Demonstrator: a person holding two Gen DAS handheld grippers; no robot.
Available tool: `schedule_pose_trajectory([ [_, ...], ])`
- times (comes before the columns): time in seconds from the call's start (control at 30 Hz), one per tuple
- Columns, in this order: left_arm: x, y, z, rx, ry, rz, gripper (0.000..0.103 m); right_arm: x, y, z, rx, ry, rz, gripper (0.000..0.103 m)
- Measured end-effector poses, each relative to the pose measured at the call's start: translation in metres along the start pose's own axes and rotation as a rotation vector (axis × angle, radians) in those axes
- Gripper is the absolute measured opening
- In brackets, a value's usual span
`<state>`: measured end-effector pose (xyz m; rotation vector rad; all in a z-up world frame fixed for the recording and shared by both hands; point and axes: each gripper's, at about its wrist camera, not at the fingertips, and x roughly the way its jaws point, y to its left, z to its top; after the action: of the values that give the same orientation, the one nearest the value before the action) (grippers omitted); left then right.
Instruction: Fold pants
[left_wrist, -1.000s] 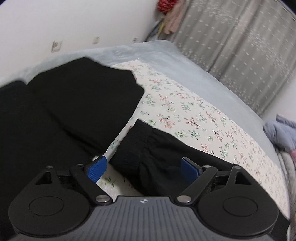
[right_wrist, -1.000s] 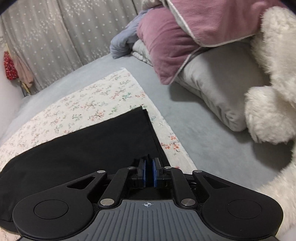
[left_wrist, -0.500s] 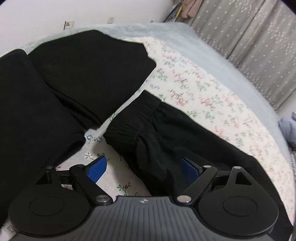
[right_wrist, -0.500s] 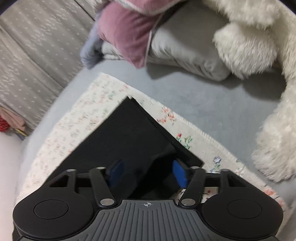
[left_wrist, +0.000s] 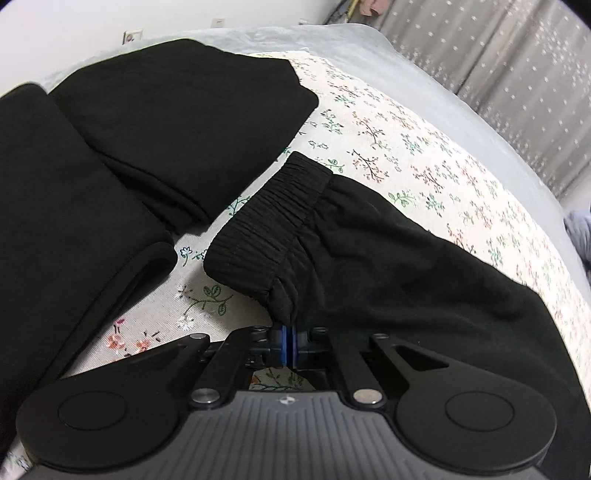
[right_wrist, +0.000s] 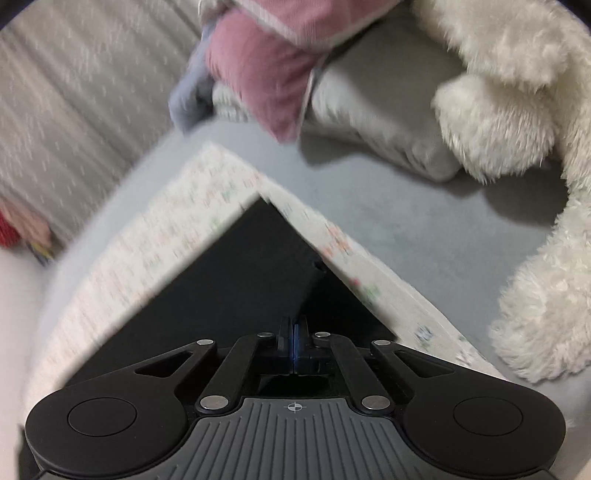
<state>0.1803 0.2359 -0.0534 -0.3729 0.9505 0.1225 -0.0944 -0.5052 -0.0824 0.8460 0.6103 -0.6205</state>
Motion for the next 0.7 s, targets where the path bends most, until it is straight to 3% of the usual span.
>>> schedule_pose_trajectory([
  [0.1,0.002,-0.007,0.002,0.067,0.013,0.020,0.022,0.001,0.001,-0.005,-0.046,0.008,-0.018,0.000],
  [0.3,-0.003,-0.004,0.000,0.122,-0.008,0.057,0.049,-0.005,0.004,-0.007,-0.096,-0.002,-0.036,0.000],
  [0.37,-0.005,-0.001,0.001,0.132,-0.015,0.072,0.059,-0.003,0.006,-0.008,-0.112,0.004,-0.058,0.006],
  [0.57,-0.024,0.011,0.010,0.088,-0.069,0.044,0.063,-0.004,0.004,-0.008,-0.123,-0.005,-0.077,0.009],
  [0.7,-0.026,0.012,0.013,0.081,-0.074,0.028,0.062,-0.012,0.011,-0.006,-0.163,-0.058,-0.165,0.017],
])
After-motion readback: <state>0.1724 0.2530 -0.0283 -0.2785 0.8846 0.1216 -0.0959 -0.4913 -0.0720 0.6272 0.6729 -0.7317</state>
